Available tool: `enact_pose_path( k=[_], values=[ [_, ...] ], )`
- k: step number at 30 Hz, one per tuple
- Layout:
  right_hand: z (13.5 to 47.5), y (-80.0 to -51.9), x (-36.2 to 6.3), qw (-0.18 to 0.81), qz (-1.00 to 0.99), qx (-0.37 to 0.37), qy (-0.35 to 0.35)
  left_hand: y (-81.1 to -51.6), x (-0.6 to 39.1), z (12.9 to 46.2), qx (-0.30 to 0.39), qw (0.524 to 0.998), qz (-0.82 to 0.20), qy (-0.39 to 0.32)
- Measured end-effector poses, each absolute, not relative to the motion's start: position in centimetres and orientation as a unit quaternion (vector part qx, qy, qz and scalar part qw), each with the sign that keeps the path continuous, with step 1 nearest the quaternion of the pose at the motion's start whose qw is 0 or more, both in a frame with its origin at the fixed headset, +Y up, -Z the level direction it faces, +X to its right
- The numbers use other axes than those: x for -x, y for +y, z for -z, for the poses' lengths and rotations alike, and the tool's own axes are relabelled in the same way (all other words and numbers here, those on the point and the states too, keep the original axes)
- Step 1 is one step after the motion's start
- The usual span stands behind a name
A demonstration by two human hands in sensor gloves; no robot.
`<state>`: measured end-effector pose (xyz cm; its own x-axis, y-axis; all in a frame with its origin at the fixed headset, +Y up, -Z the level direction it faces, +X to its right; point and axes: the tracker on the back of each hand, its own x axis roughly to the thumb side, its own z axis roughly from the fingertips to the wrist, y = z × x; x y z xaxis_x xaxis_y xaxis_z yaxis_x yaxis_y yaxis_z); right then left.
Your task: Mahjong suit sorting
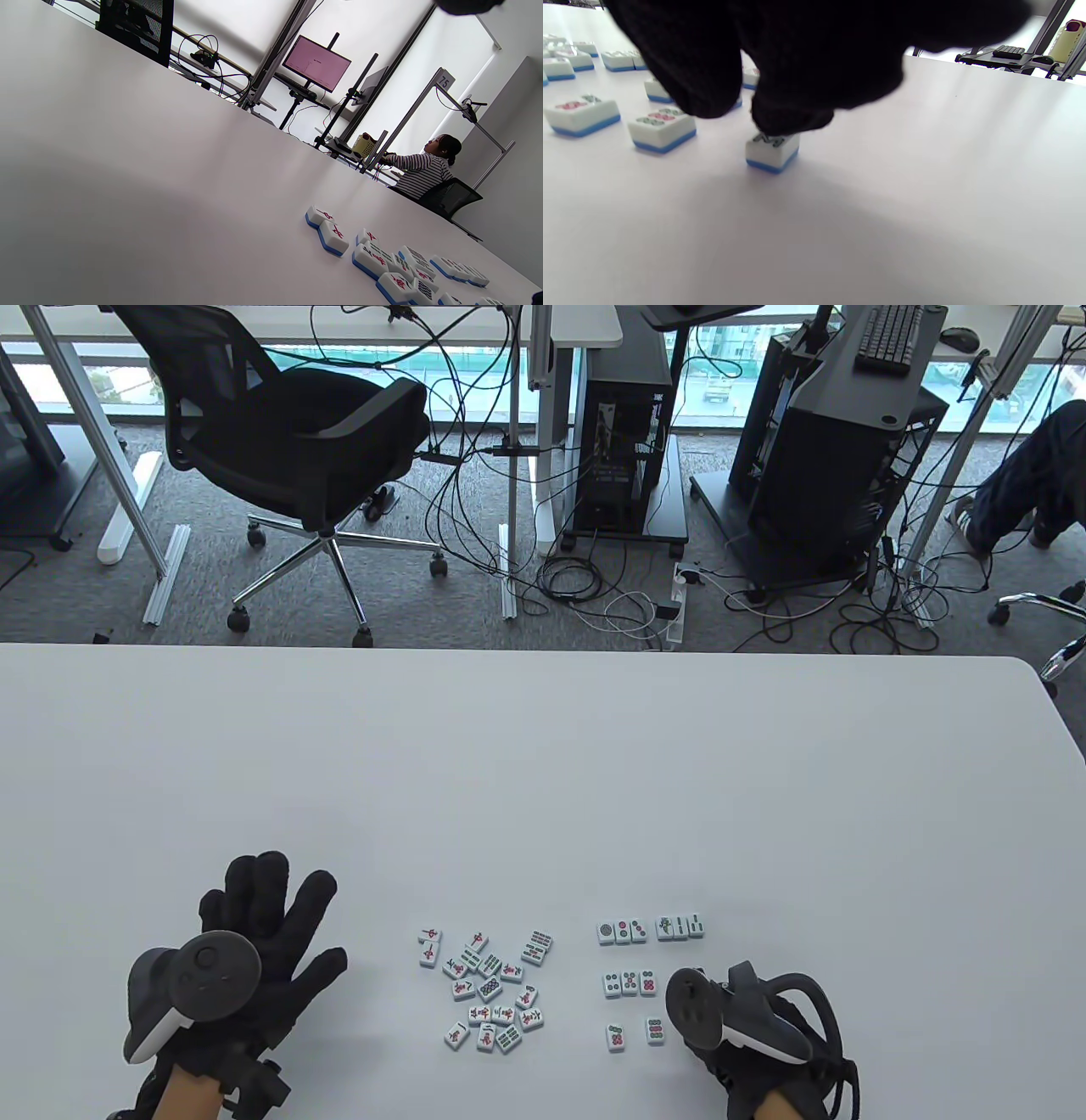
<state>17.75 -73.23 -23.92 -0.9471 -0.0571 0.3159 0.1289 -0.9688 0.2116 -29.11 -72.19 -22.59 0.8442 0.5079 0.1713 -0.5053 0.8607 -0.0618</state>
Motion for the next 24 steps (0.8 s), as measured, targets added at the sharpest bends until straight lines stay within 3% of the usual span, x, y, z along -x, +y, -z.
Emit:
enact_pose_path(
  k=[4, 8, 18, 24],
  values=[
    [24.7, -70.6, -17.1, 0.018, 0.987, 0.158, -0.037, -72.2, 29.1, 22.6, 0.007, 0.96, -0.264, -0.093],
    [26.1, -69.4, -15.5, 0.02, 0.984, 0.176, -0.021, -72.2, 29.0, 22.6, 0.008, 0.96, -0.264, -0.095],
    [29.9, -72.9, -7.3, 0.062, 0.961, 0.266, -0.045, -72.1, 29.0, 22.5, 0.007, 0.959, -0.266, -0.098],
    [31.5, -74.7, -4.0, 0.138, 0.94, 0.307, -0.059, -72.0, 29.2, 22.5, 0.002, 0.957, -0.273, -0.096]
  ],
)
